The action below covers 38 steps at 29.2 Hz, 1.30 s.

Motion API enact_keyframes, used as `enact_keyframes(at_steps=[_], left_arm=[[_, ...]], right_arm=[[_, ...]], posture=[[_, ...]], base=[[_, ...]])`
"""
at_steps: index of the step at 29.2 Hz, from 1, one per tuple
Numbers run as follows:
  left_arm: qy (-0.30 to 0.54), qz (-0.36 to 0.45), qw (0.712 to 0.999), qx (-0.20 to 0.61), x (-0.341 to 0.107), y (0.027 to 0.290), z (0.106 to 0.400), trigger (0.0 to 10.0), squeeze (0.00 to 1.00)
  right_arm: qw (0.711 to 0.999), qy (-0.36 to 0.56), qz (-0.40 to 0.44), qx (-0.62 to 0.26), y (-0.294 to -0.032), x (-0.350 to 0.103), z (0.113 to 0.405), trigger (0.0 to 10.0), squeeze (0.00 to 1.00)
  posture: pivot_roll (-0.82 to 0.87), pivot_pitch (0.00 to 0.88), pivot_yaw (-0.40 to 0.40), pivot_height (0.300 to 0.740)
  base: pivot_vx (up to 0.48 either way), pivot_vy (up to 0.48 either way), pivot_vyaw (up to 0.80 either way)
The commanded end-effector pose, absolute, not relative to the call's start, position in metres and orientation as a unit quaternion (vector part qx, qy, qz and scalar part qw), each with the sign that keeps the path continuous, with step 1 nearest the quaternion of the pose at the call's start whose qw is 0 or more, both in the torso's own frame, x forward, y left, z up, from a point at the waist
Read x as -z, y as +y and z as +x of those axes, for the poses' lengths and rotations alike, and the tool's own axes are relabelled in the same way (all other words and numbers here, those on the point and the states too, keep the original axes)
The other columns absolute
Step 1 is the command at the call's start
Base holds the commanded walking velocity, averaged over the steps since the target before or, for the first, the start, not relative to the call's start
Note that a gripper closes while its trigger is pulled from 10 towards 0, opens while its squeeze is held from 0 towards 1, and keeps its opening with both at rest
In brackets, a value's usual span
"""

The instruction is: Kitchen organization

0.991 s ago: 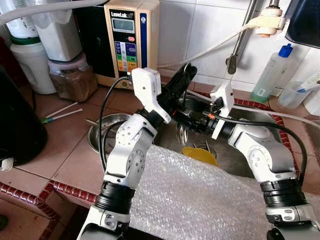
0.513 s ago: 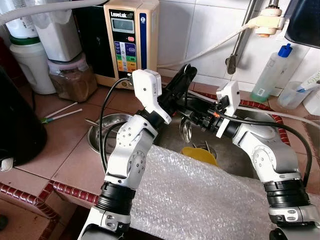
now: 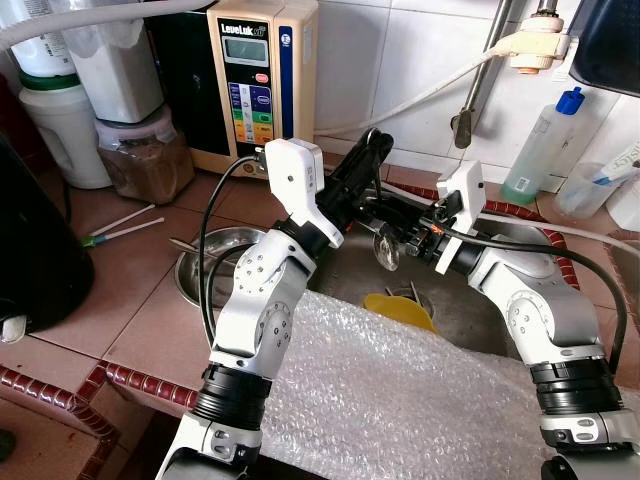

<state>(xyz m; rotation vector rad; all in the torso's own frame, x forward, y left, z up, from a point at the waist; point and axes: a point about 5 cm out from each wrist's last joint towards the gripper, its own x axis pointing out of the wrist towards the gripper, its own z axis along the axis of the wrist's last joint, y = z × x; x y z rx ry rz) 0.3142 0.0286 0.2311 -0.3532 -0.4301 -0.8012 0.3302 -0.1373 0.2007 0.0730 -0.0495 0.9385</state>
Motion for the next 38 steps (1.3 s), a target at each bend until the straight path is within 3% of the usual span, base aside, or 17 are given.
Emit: enact_keyframes(at_steps=[1, 5, 6, 7, 8, 9, 11, 12, 26, 38], left_arm=[[-0.216, -0.17, 0.88, 0.388, -0.237, 0.025, 0.312, 0.0, 0.0], [-0.211, -0.17, 0.882, 0.386, -0.235, 0.024, 0.312, 0.0, 0.0], [-0.203, -0.171, 0.886, 0.381, -0.233, 0.025, 0.313, 4.3, 0.0], [-0.201, -0.172, 0.887, 0.379, -0.232, 0.025, 0.313, 4.3, 0.0], [-0.2, -0.171, 0.887, 0.379, -0.232, 0.025, 0.313, 5.5, 0.0], [-0.196, -0.171, 0.888, 0.379, -0.23, 0.025, 0.314, 10.0, 0.0], [-0.19, -0.17, 0.892, 0.373, -0.228, 0.025, 0.314, 10.0, 0.0], [-0.181, -0.176, 0.896, 0.365, -0.226, 0.026, 0.316, 10.0, 1.0], [-0.156, -0.162, 0.907, 0.355, -0.22, 0.037, 0.315, 10.0, 1.0], [-0.076, -0.076, 0.947, 0.304, -0.169, 0.092, 0.302, 10.0, 1.0]], right_arm=[[0.908, -0.025, 0.035, -0.416, -0.151, -0.202, 0.335, 0.0, 0.0], [0.912, -0.029, 0.033, -0.407, -0.152, -0.202, 0.337, 0.0, 0.0], [0.915, -0.03, 0.033, -0.402, -0.152, -0.201, 0.338, 0.0, 0.0], [0.915, -0.03, 0.033, -0.4, -0.153, -0.201, 0.338, 0.0, 0.0], [0.915, -0.03, 0.034, -0.4, -0.153, -0.201, 0.338, 0.0, 0.0], [0.915, -0.031, 0.033, -0.401, -0.152, -0.2, 0.338, 0.0, 0.0], [0.914, -0.031, 0.032, -0.402, -0.152, -0.2, 0.338, 0.0, 0.0], [0.914, -0.032, 0.032, -0.402, -0.151, -0.201, 0.338, 0.0, 0.0], [0.927, -0.046, -0.016, -0.371, -0.145, -0.2, 0.348, 0.0, 0.0], [0.916, 0.03, -0.146, -0.372, -0.149, -0.158, 0.366, 0.0, 0.0]], posture=[[0.05, 0.0, 0.001, 0.74], [0.05, 0.0, 0.002, 0.74], [0.05, 0.0, 0.001, 0.74], [0.05, 0.0, 0.001, 0.74], [0.05, 0.0, 0.001, 0.74], [0.05, 0.0, 0.001, 0.74], [0.05, 0.0, 0.001, 0.74], [0.05, 0.0, 0.001, 0.74], [0.08, 0.0, -0.001, 0.74], [0.13, 0.0, -0.004, 0.74]], base=[[0.0, 0.0, 0.0], [0.0, 0.0, 0.0], [0.0, 0.0, 0.0], [0.0, 0.0, 0.0], [0.0, 0.0, 0.0], [0.0, 0.0, 0.0], [0.0, 0.0, 0.0], [0.0, 0.0, 0.0], [0.0, 0.0, 0.0], [0.0, 0.0, 0.0]])
